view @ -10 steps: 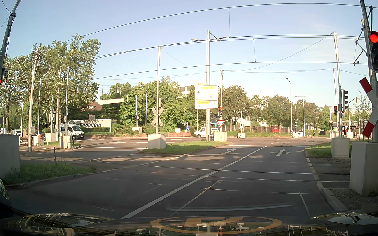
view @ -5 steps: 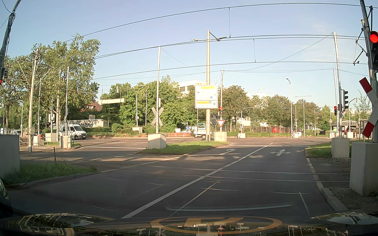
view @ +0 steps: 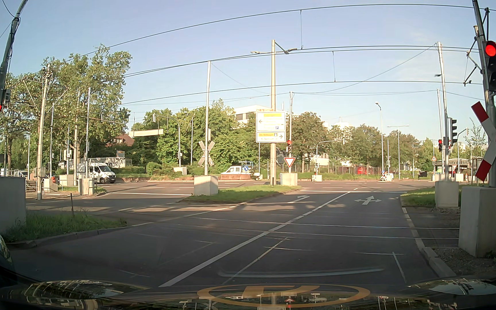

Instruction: Follow the waypoints while adhering to traffic rules and regulations

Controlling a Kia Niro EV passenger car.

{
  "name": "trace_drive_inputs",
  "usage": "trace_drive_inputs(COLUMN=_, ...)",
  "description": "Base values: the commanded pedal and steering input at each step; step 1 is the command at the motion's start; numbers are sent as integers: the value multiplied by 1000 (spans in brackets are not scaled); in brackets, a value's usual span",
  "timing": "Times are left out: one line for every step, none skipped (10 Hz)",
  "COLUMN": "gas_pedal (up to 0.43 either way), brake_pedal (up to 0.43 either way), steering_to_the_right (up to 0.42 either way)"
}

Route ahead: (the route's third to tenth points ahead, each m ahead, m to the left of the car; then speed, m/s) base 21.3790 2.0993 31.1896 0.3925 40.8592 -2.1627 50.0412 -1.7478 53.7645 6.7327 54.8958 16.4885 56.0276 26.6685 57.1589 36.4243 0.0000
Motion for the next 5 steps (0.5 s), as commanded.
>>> trace_drive_inputs(gas_pedal=0, brake_pedal=299, steering_to_the_right=248)
trace_drive_inputs(gas_pedal=0, brake_pedal=293, steering_to_the_right=248)
trace_drive_inputs(gas_pedal=0, brake_pedal=299, steering_to_the_right=248)
trace_drive_inputs(gas_pedal=0, brake_pedal=299, steering_to_the_right=248)
trace_drive_inputs(gas_pedal=0, brake_pedal=299, steering_to_the_right=248)
